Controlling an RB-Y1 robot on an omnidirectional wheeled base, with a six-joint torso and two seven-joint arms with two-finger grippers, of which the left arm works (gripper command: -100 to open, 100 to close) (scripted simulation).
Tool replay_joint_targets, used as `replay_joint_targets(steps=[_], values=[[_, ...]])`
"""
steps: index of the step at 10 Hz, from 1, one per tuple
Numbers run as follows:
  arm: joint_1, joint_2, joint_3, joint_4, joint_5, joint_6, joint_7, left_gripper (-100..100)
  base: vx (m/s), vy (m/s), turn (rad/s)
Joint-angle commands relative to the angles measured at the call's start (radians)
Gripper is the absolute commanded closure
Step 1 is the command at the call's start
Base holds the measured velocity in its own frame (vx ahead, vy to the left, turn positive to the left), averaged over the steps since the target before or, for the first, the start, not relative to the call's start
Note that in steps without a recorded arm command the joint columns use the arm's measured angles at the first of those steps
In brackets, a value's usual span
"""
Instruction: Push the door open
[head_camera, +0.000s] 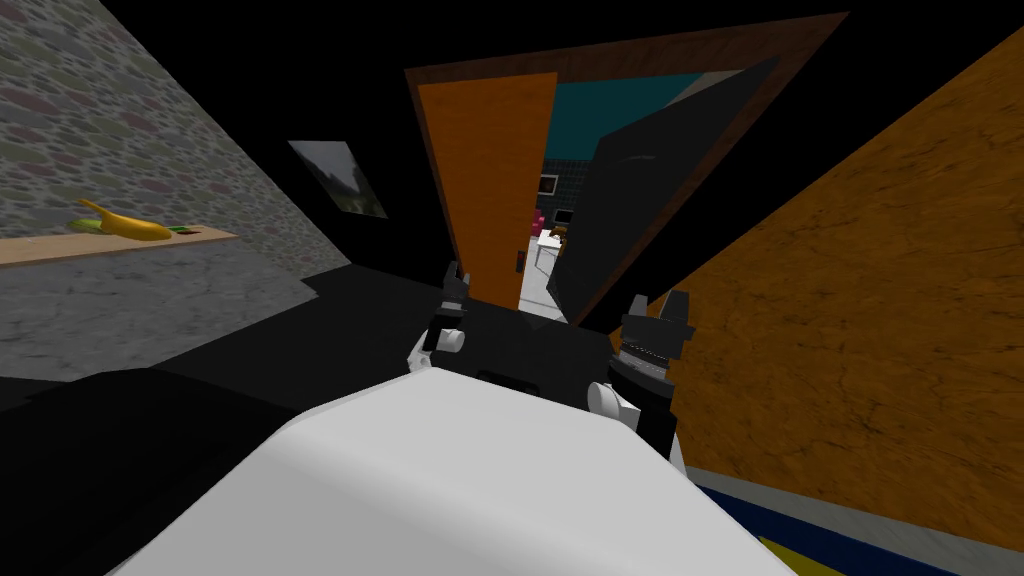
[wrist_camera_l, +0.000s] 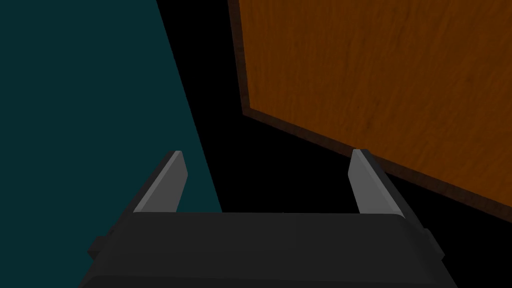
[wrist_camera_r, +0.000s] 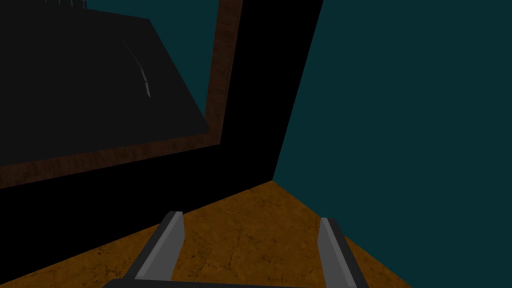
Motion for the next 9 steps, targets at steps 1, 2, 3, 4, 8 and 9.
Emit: replay_joint_targets(steps=[1, 2, 3, 4, 8, 9], values=[[-0.013, 0.003, 0.005, 0.029, 0.003, -0.002, -0.003, -100, 0.056, -0.007, -0.016], [-0.033, 0.007, 0.011, 0.065, 0.006, -0.005, -0.008, -100, 0.056, 0.000, -0.039], [-0.053, 0.012, 0.016, 0.093, 0.010, -0.008, -0.013, -100, 0.071, 0.008, -0.066], [-0.053, 0.012, 0.016, 0.100, 0.010, -0.008, -0.013, -100, 0.049, 0.008, -0.036], [-0.119, 0.023, 0.036, 0.218, 0.022, -0.016, -0.031, -100, 0.074, 0.006, -0.066], [-0.142, 0.027, 0.042, 0.255, 0.026, -0.019, -0.036, -100, 0.061, 0.002, -0.045]])
